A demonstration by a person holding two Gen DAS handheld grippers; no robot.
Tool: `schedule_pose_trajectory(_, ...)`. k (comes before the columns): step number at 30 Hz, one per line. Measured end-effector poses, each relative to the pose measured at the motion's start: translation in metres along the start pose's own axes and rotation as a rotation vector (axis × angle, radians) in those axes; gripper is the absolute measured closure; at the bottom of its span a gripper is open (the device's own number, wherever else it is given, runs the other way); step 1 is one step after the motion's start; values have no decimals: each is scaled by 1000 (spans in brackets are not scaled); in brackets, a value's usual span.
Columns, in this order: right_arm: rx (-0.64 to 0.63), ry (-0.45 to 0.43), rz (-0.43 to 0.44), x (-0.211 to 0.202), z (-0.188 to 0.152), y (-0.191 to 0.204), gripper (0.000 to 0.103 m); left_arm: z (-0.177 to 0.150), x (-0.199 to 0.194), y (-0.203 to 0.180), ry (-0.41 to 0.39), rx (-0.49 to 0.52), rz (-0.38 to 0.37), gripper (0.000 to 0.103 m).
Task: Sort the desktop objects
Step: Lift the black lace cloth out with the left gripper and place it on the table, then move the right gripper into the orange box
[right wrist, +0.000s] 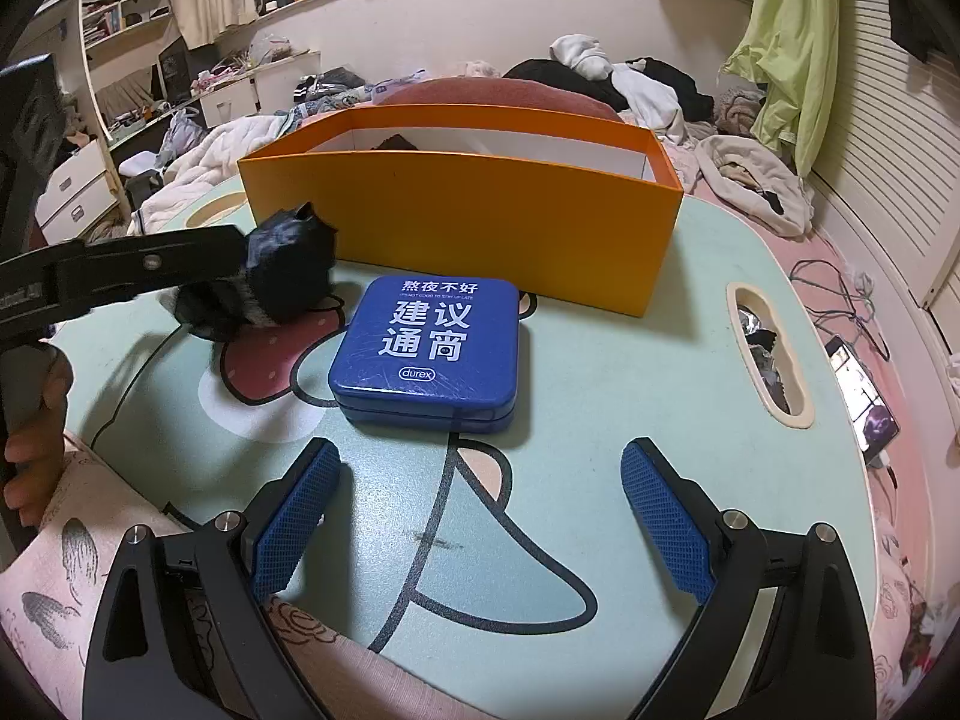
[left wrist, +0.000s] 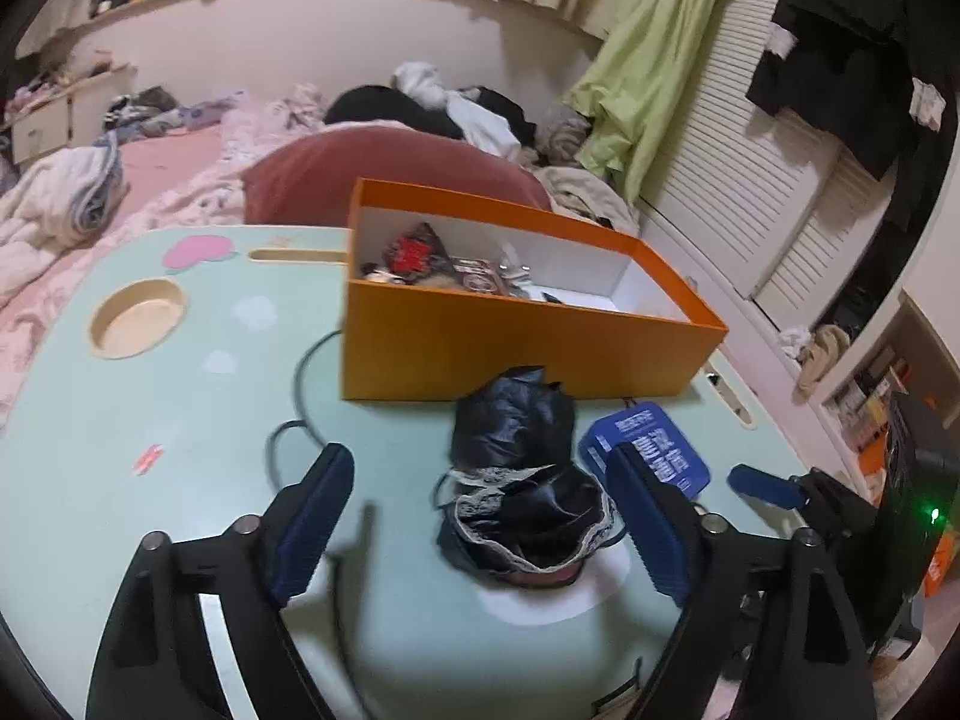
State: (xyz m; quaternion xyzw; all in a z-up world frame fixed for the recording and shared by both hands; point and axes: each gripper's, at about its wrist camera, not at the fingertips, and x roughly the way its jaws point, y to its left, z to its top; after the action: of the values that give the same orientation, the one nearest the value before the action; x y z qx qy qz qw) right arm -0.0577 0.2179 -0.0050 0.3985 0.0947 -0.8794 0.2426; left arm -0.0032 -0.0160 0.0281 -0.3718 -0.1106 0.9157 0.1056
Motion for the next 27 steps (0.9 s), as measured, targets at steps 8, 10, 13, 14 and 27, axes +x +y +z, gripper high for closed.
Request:
schedule_pose_trajectory(8,-4,1,-5,0,0,1,8,-40,5,-8,64,157,150,1)
schedule_pose_trajectory(10,-3,1,-4,0,0,1,8,-38,11,-15,83,185,228,0)
schedule_pose_trajectory(13,-1,0,-8,-1,-1,1,8,-39,10,-14,83,175,229,0)
schedule_pose_trajectory(14,1,-1,-10,-1,-1,1,8,-39,9,-14,82,173,228,0)
schedule_pose_trajectory(27,84,-238,204,-52,45,8,40,-36,11,-9,82,167,215,0)
